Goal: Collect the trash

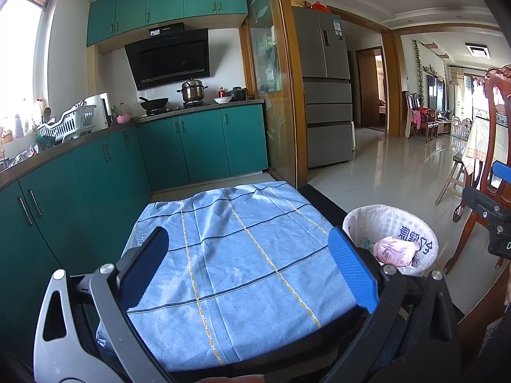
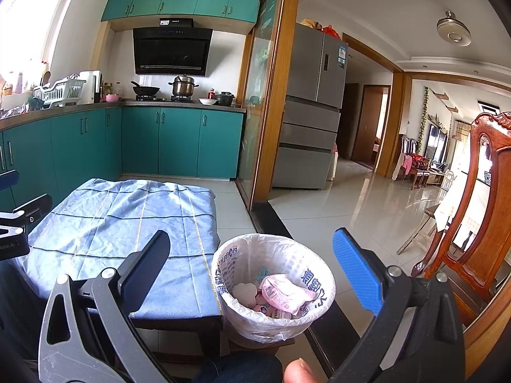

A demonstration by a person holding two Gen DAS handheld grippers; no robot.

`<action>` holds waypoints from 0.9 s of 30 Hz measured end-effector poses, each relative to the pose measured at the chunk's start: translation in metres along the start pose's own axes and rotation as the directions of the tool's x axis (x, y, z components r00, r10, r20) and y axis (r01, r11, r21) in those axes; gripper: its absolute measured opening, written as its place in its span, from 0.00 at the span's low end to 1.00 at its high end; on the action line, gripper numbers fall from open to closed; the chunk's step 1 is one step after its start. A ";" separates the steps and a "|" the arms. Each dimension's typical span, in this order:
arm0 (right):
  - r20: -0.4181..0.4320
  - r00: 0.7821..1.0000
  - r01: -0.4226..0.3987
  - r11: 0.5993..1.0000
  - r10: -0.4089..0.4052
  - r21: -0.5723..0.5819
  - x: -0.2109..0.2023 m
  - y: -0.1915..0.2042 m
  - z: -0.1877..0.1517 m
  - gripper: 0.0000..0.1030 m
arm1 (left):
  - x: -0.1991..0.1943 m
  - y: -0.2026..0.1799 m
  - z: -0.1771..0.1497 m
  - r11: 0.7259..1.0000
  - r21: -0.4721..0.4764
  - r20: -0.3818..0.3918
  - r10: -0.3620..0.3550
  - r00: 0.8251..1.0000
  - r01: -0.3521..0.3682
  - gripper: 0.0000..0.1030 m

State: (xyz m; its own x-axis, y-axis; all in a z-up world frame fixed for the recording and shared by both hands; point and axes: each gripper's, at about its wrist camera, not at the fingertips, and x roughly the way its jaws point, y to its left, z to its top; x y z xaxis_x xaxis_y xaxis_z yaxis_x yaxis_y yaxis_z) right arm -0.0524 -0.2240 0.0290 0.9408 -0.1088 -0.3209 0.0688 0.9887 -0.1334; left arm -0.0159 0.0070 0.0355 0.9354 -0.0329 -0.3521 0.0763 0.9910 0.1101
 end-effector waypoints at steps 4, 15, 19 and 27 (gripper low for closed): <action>-0.002 1.000 0.000 1.000 0.000 0.000 0.001 0.000 0.000 0.97 | 0.003 -0.001 -0.003 1.000 0.002 -0.004 -0.003 1.000 0.003 0.97; -0.007 1.000 -0.002 1.000 0.002 -0.003 0.002 0.001 -0.003 0.97 | 0.007 -0.003 -0.010 1.000 0.004 -0.013 -0.007 1.000 0.007 0.97; -0.011 1.000 -0.003 1.000 0.003 -0.005 0.004 0.002 -0.006 0.97 | 0.010 -0.004 -0.011 1.000 0.005 -0.019 -0.008 1.000 0.008 0.97; -0.032 0.999 -0.011 1.000 0.011 -0.013 0.013 0.004 -0.010 0.97 | 0.018 -0.003 -0.016 0.999 -0.009 -0.040 -0.043 0.998 0.043 0.97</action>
State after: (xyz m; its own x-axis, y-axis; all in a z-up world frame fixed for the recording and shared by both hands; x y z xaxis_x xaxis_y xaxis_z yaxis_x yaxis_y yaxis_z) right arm -0.0428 -0.2229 0.0152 0.9303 -0.1015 -0.3524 0.0539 0.9883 -0.1424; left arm -0.0046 0.0052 0.0134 0.9168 -0.0708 -0.3930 0.1134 0.9898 0.0863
